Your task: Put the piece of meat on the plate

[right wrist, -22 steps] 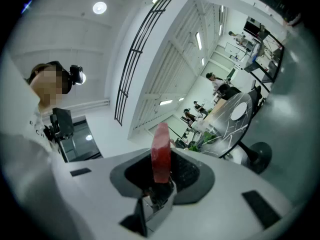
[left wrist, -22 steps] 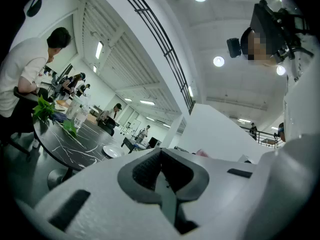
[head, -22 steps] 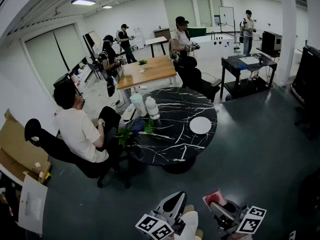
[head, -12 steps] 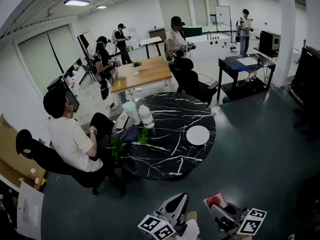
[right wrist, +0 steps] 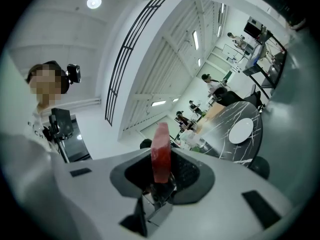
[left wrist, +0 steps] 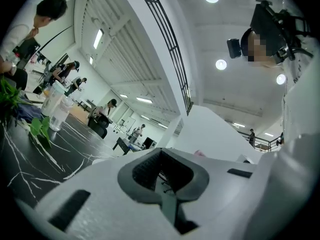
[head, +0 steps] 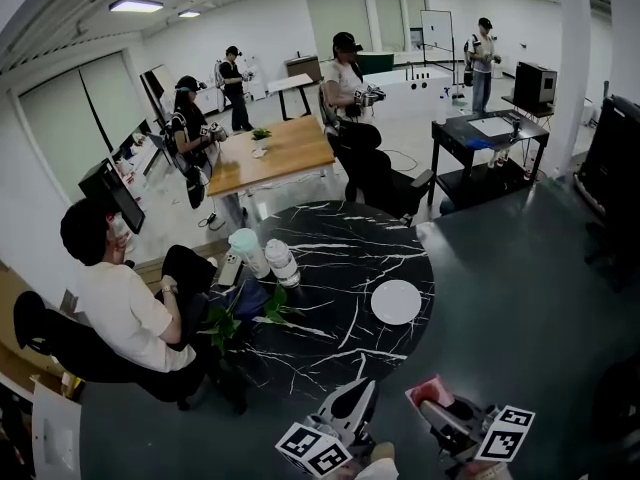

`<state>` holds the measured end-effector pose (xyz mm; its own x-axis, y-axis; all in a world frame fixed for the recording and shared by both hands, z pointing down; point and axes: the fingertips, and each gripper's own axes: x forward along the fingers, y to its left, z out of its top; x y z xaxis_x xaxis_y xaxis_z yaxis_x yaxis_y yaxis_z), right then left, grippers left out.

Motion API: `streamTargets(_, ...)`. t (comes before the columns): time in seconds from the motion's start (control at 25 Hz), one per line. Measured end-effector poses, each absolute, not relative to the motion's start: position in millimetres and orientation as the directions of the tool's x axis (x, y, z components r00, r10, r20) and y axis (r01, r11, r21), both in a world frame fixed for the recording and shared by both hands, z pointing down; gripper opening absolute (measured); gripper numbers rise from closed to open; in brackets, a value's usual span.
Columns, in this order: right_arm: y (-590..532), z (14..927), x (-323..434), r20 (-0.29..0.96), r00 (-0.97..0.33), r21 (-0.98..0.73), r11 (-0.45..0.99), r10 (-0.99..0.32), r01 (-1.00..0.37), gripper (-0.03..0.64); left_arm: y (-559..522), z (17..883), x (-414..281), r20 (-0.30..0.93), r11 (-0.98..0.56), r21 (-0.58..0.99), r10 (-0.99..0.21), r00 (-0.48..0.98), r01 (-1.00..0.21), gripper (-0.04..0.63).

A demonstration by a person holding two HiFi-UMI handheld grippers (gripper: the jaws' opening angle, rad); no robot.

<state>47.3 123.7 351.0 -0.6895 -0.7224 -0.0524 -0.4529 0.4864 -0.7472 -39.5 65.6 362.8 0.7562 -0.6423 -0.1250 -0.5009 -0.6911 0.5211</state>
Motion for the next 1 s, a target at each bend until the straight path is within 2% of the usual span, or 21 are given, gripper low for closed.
streamTargets(0.52, 48, 371, 51, -0.002, -0.670, -0.760, 0.437, -0.742, -0.481, 0.092, -11, 382, -30, -0.129, -0.714, 0.530, -0.602, 0.788, -0.458, 0.009)
streamTargets(1.0, -48, 401, 54, 0.046, -0.737, -0.774, 0.442, -0.675, -0.453, 0.092, -103, 405, -35, -0.065, -0.641, 0.522, -0.687, 0.723, -0.562, 0.009)
